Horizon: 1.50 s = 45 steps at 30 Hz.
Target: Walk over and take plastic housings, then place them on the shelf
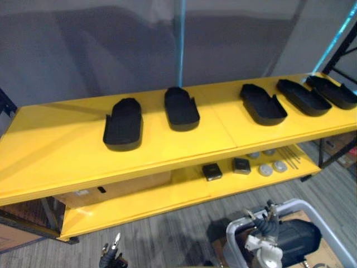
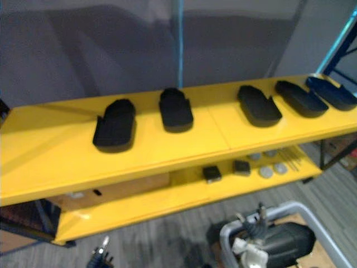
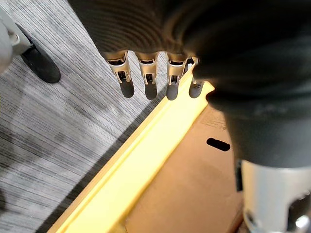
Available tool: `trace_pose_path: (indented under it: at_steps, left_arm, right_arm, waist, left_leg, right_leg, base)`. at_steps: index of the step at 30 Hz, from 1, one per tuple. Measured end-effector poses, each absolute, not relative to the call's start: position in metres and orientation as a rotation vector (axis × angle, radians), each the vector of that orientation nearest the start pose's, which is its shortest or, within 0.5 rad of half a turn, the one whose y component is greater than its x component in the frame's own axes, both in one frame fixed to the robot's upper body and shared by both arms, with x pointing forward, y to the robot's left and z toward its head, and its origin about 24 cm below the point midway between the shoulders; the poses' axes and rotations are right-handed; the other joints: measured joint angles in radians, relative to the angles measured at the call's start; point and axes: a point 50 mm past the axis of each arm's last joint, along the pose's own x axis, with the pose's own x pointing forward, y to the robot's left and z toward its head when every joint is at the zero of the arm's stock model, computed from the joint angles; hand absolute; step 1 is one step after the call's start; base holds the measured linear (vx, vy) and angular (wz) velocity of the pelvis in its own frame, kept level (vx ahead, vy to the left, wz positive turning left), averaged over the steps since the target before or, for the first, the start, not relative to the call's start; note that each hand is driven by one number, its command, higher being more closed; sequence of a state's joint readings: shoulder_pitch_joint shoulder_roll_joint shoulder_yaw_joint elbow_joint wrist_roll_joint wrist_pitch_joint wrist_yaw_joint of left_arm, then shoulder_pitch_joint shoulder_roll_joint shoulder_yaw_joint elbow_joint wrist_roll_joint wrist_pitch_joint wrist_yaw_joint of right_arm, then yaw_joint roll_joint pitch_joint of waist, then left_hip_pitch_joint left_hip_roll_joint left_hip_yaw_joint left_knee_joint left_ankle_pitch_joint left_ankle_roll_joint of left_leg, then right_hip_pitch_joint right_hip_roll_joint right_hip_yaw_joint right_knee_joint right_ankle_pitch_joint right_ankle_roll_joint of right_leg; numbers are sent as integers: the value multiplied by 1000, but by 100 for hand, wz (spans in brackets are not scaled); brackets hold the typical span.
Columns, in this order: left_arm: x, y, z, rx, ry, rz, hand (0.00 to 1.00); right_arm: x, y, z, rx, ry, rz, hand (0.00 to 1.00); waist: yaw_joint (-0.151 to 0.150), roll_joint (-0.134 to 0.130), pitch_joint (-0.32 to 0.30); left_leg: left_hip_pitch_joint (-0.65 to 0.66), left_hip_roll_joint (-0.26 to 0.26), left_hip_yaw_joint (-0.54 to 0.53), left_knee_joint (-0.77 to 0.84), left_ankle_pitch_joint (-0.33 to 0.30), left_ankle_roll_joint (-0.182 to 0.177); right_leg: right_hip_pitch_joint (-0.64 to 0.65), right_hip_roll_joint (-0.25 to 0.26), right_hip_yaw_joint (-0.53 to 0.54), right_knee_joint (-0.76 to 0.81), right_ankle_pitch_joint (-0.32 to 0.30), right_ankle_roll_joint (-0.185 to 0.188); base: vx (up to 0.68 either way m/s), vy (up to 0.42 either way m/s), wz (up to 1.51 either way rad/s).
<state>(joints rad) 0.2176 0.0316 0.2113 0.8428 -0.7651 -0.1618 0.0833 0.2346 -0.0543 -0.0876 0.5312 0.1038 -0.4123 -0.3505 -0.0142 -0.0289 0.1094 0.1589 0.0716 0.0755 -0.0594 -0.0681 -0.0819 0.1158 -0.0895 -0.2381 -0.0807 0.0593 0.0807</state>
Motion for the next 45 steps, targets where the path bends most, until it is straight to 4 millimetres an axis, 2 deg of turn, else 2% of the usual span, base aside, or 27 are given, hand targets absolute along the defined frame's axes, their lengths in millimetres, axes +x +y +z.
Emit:
trace_pose_path:
  at_steps: [4,9,14,16,20,23,25,26,27,28,29,30,31,32,33,34,35,36,37,40,42,45]
  left_arm:
    - [86,210,-147,-599,809,694,0]
    - [108,190,-145,-439,836,438,0]
    - [126,172,-142,-304,856,225,0]
    - [132,163,-141,-253,871,134,0]
    - [130,157,-143,-200,909,52,0]
    - [121,160,-149,-158,971,43,0]
    - [117,167,-151,-147,990,73,0]
    - [117,173,-151,-149,990,111,0]
    - [117,174,-151,-186,982,155,0]
    - [115,175,-151,-209,980,180,0]
    - [107,177,-153,-266,970,244,0]
    - [106,178,-153,-270,969,253,0]
    - [96,181,-154,-302,971,304,0]
    - [93,185,-154,-309,961,337,0]
    - [87,187,-155,-309,961,363,0]
    - [84,192,-155,-299,968,380,0]
    - [82,196,-156,-292,973,393,0]
    - [73,204,-157,-273,996,414,0]
    - [65,209,-159,-261,1026,431,0]
    - [43,215,-162,-233,1096,453,0]
    - [45,213,-163,-230,1095,441,0]
    - [52,214,-161,-201,1075,416,0]
  right_arm:
    - [148,-216,-78,-30,339,-579,0]
    - [144,-219,-75,-35,325,-628,0]
    - [140,-229,-66,-61,286,-673,0]
    - [135,-235,-65,-68,282,-700,0]
    - [134,-234,-61,-72,265,-694,0]
    - [137,-232,-59,-84,244,-668,0]
    - [140,-227,-58,-86,236,-619,0]
    - [143,-228,-54,-105,219,-573,0]
    - [148,-232,-48,-129,190,-535,0]
    - [150,-233,-47,-138,181,-516,0]
    - [162,-233,-42,-150,153,-472,0]
    - [164,-233,-40,-152,145,-466,0]
    - [176,-232,-34,-150,108,-444,0]
    - [181,-230,-31,-145,85,-436,0]
    - [190,-229,-22,-146,34,-427,0]
    - [198,-226,-17,-148,-2,-414,0]
    - [200,-222,-15,-142,-11,-406,0]
    - [202,-217,-9,-140,-46,-391,0]
    - [203,-216,-8,-139,-54,-391,0]
    - [206,-218,-5,-142,-65,-392,0]
    - [208,-222,-4,-152,-68,-407,0]
    - [205,-225,-8,-162,-49,-428,0]
  waist:
    - [-2,3,0]
    - [-5,10,-2]
    - [-33,16,-8]
    - [-55,23,-7]
    - [-56,29,-5]
    - [-56,40,14]
    - [-57,35,34]
    - [-55,34,52]
    - [-55,53,67]
    - [-54,54,72]
    - [-41,70,76]
    - [-36,70,77]
    - [-14,68,78]
    - [-5,71,80]
    - [7,90,79]
    - [18,100,78]
    - [26,87,79]
    - [38,55,92]
    - [41,45,91]
    - [44,37,84]
    - [44,39,80]
    - [39,67,75]
  left_leg:
    - [1,4,26,-1,-1,-1]
    - [35,17,107,3,-21,-13]
    - [35,30,186,37,-52,-19]
    - [52,36,223,45,-68,-23]
    - [68,58,323,98,-117,-34]
    - [62,96,375,221,-178,-47]
    - [11,121,332,398,-183,-43]
    - [-38,134,254,541,-179,-36]
    - [-86,135,172,665,-161,-8]
    - [-112,127,132,712,-145,18]
    - [-145,50,-6,724,-234,59]
    - [-147,38,-27,716,-246,66]
    - [-148,-7,-77,666,-273,76]
    - [-146,-17,-95,624,-271,77]
    - [-139,-9,-104,504,-250,66]
    - [-120,6,-116,438,-294,51]
    - [-125,-2,-100,429,-284,58]
    - [-125,-21,-83,409,-278,60]
    - [-127,-28,-76,404,-275,64]
    - [-107,-48,-66,364,-265,73]
    - [-104,-52,-70,363,-264,73]
    - [-101,-58,-88,370,-264,73]
  right_leg:
    - [-11,4,23,0,0,0]
    - [-15,22,95,0,4,-5]
    - [-48,40,167,8,13,-10]
    - [-51,50,202,14,13,-10]
    - [-78,82,298,21,21,-18]
    - [-85,126,376,25,24,-27]
    - [-87,131,414,53,10,-44]
    - [-87,140,440,86,-5,-48]
    - [-87,147,470,106,-17,-53]
    - [-88,149,488,112,-20,-54]
    - [-90,147,559,113,-20,-57]
    - [-92,145,574,113,-19,-57]
    - [-103,145,616,112,-17,-61]
    - [-109,146,619,109,-15,-63]
    - [-128,161,591,107,-15,-64]
    - [-146,164,546,103,-8,-65]
    - [-155,148,523,109,-3,-70]
    - [-173,115,480,114,11,-54]
    - [-182,106,480,115,24,-31]
    - [-183,91,443,102,41,-6]
    - [-184,86,430,96,42,-5]
    - [-181,83,430,96,46,-1]
  base:
    - [22,2,-15]
    - [13,5,-38]
    - [8,2,-49]
    - [19,9,-49]
    - [1,0,-80]
    - [24,-48,-79]
    - [18,-193,-78]
    - [-19,-240,-70]
    - [-38,-218,-72]
    - [-98,-182,-99]
    - [-99,-123,-82]
    - [-155,-119,-123]
    - [-160,-63,-87]
    - [-256,-40,-107]
    - [-197,4,-72]
    - [-134,32,-61]
    - [-15,94,-46]
    - [8,107,-31]
    - [37,116,-28]
    - [104,92,-12]
    - [111,67,3]
    - [86,54,-6]
